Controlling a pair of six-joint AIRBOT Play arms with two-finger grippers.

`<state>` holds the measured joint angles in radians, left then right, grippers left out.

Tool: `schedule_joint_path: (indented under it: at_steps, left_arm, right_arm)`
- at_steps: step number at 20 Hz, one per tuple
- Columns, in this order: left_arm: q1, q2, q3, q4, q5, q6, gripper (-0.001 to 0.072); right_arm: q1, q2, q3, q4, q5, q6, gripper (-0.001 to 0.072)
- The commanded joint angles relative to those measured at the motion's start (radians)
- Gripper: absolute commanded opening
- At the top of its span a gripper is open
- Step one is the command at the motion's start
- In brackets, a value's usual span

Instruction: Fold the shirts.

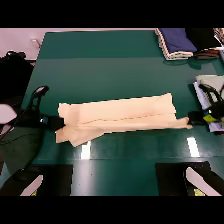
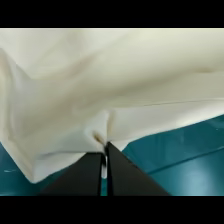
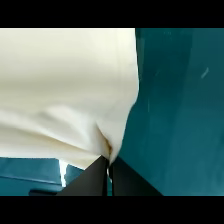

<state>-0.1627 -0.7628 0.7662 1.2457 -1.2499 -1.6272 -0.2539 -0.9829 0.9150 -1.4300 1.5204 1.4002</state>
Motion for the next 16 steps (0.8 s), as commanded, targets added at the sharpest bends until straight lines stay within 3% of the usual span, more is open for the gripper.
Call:
schedule_joint_path:
  at_steps: [1, 6, 7, 8, 9, 13, 14, 15, 16]
  left_arm:
    - [0.0, -0.201, 0.087, 0.039, 0.159, 0.039, 0.0022]
    - [0.0, -0.36, 0.168, 0.039, 0.279, 0.039, 0.0025]
    - [0.0, -0.368, 0.179, 0.038, 0.29, 0.038, 0.0185]
    - [0.0, -0.367, 0.19, 0.038, 0.299, 0.028, 0.0519]
    - [0.0, -0.367, 0.209, 0.038, 0.296, 0.028, 0.0661]
    - [0.0, -0.367, 0.257, -0.001, 0.269, 0.028, 0.0649]
    - [0.0, -0.367, 0.257, -0.022, 0.268, 0.028, 0.0428]
    - [0.0, -0.367, 0.257, -0.053, 0.27, 0.031, 0.0139]
    - [0.0, -0.367, 0.257, -0.083, 0.275, 0.034, 0.0034]
  right_arm:
    - [0.089, -0.192, 0.15, -0.001, -0.074, 0.041, 0.0019]
    - [0.1, -0.416, 0.328, 0.146, -0.122, 0.038, 0.0023]
    - [0.088, -0.441, 0.358, 0.183, -0.139, 0.03, 0.0127]
    - [0.069, -0.463, 0.39, 0.225, -0.148, 0.019, 0.0315]
    - [0.045, -0.477, 0.417, 0.263, -0.146, -0.009, 0.0371]
    - [-0.082, -0.477, 0.408, 0.322, -0.09, -0.154, 0.0391]
    - [-0.125, -0.477, 0.37, 0.322, -0.076, -0.178, 0.0414]
    - [-0.163, -0.478, 0.326, 0.33, -0.083, -0.192, 0.0518]
    - [-0.208, -0.484, 0.28, 0.348, -0.092, -0.21, 0.056]
